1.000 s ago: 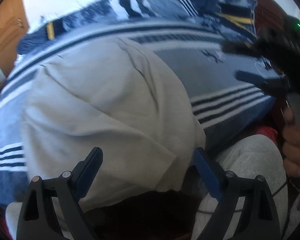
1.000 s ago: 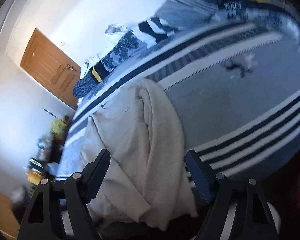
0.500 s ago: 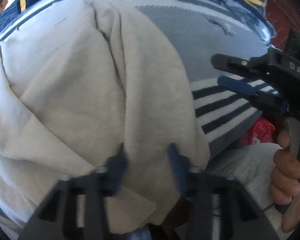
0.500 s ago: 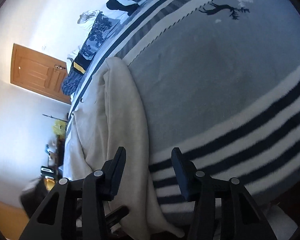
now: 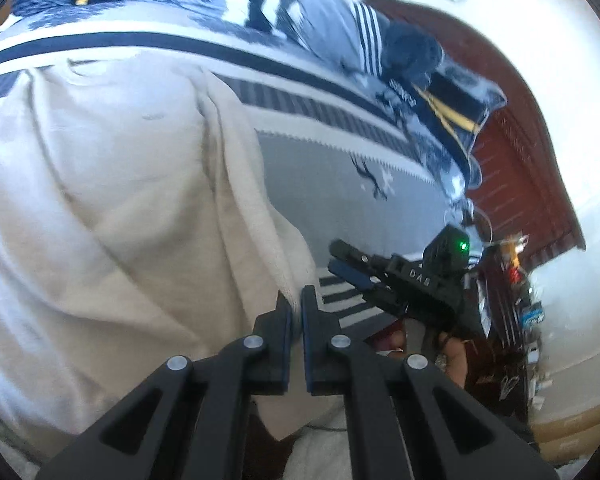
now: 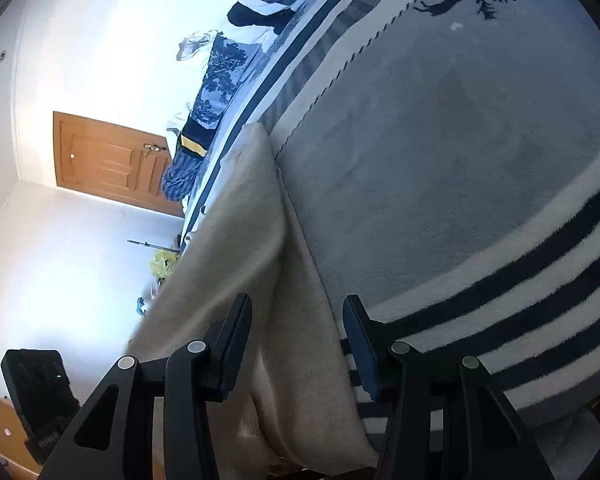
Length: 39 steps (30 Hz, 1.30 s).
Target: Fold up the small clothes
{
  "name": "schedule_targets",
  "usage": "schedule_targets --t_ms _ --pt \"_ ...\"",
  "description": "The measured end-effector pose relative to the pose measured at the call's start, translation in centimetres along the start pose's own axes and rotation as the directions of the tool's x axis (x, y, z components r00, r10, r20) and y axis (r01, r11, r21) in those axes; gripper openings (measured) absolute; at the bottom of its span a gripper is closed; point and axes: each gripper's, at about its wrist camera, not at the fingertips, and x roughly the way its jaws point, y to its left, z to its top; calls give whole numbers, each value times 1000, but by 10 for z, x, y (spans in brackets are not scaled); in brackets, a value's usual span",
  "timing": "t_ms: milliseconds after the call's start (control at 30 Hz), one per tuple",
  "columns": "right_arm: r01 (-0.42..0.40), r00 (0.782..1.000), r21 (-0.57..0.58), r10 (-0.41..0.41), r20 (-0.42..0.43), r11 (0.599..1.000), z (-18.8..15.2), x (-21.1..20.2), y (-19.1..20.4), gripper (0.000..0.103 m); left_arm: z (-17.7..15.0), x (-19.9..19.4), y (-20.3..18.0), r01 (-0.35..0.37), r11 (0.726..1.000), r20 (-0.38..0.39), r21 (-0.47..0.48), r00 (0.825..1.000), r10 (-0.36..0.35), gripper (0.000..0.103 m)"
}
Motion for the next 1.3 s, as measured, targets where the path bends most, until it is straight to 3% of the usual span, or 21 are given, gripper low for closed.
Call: schedule_targets --t_ms 167,333,500,667,733,833,967,1167,1233,1300 --pt "-21 1000 -31 20 -19 999 -3 3 10 53 2 -27 46 -51 996 32 -67 998 54 4" --pt "24 998 -180 -35 -60 983 -18 17 44 55 2 -38 109 -71 978 43 -195 996 81 4" --pt "47 991 -252 -78 -113 967 -34 37 58 55 1 -58 158 -74 956 97 -285 990 105 4" --pt "72 986 -273 -109 -126 959 -35 50 61 55 -5 -49 209 -170 921 80 -349 974 211 6" --pt "75 985 -276 -115 -131 958 -35 56 64 55 -10 -40 229 -213 896 59 -390 965 255 7" --pt "101 984 -289 -138 -113 952 -32 61 73 55 -20 -33 237 -202 902 27 -383 973 229 8" --pt "90 989 -299 -121 -86 950 -26 60 97 55 -26 -34 232 -188 926 19 -328 978 205 32" --pt "56 984 -302 -103 -142 952 -26 84 129 58 -30 -36 238 -84 937 30 -339 995 100 33" --pt "20 981 -316 -79 -177 949 -38 97 145 58 -29 -39 235 -39 946 42 -321 998 55 33" --pt "-14 970 -307 -61 -234 952 -60 112 156 58 -28 -40 227 -44 956 43 -289 997 59 33"
